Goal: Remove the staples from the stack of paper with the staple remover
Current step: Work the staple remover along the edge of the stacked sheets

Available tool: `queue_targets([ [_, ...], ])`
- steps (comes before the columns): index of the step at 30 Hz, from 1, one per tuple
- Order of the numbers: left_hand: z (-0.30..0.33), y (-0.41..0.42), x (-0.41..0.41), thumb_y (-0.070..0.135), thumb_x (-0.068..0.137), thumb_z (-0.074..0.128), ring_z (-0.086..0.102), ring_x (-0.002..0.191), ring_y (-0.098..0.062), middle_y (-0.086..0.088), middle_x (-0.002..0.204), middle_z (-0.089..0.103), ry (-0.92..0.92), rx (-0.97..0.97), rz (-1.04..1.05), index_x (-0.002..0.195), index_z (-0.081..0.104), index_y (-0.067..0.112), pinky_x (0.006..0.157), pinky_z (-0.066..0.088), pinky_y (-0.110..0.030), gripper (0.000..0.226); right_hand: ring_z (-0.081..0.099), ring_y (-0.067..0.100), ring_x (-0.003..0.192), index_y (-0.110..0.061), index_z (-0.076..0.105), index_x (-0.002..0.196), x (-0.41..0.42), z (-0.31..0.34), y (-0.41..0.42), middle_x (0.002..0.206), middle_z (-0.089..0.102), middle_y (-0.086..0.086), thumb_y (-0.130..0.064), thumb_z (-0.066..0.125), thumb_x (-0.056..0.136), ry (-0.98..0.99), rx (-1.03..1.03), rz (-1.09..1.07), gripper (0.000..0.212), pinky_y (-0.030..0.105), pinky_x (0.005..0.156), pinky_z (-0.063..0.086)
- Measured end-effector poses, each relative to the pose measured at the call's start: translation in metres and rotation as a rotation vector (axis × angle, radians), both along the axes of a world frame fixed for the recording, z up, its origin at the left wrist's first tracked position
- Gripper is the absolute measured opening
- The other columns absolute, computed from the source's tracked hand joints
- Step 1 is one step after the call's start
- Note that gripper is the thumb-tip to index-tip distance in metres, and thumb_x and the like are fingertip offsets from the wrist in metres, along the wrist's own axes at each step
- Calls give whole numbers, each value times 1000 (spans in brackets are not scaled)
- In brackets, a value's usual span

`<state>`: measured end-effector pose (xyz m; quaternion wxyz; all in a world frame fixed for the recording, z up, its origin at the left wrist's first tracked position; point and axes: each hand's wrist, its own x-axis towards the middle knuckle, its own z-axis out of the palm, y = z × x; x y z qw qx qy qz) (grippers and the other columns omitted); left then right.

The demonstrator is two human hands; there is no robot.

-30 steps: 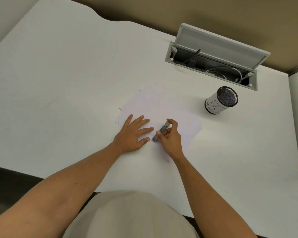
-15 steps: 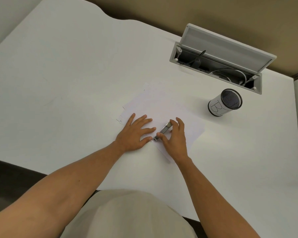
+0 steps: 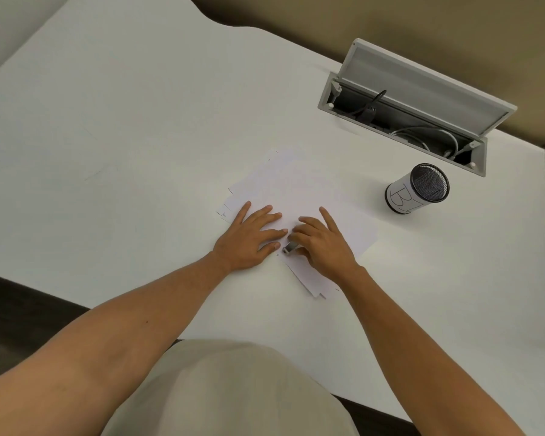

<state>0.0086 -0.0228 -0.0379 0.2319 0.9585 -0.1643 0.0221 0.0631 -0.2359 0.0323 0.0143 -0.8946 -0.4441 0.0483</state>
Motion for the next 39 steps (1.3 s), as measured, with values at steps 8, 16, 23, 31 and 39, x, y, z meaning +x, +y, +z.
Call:
queue_targets([
  [8,2,-1,0,50,98,43,27,145,-17,2,151,43,-1,-22,18,132,58,35,120,6,-51,41,64,25,87,-15,74,95,-4,-8,5,87,71,3,-2,75,77,7,38,19,22,47,112,32],
  [16,5,-1,0,49,98,44,28,145,-18,1,152,42,6,-14,15,133,58,34,120,6,-51,41,64,28,85,-16,73,98,-6,-9,6,86,71,2,2,70,76,-5,-25,18,28,46,107,36],
  [23,2,-2,1,51,96,45,31,143,-17,2,149,46,-16,-35,41,129,62,33,120,8,-50,41,65,28,77,-14,75,94,-7,-6,6,84,72,3,-5,74,78,32,27,-25,19,42,93,47],
  [31,3,-2,0,49,96,46,35,142,-19,1,147,49,-38,-49,36,125,65,31,119,13,-53,39,57,25,65,-14,70,85,-12,-7,5,70,66,1,-31,59,92,131,178,-180,21,34,72,43],
  [39,9,0,7,41,99,47,21,148,-19,2,154,38,61,-9,-66,133,58,33,119,0,-56,36,63,28,78,-14,73,96,-23,-7,-6,87,71,4,-18,70,87,105,102,-200,10,39,78,46],
])
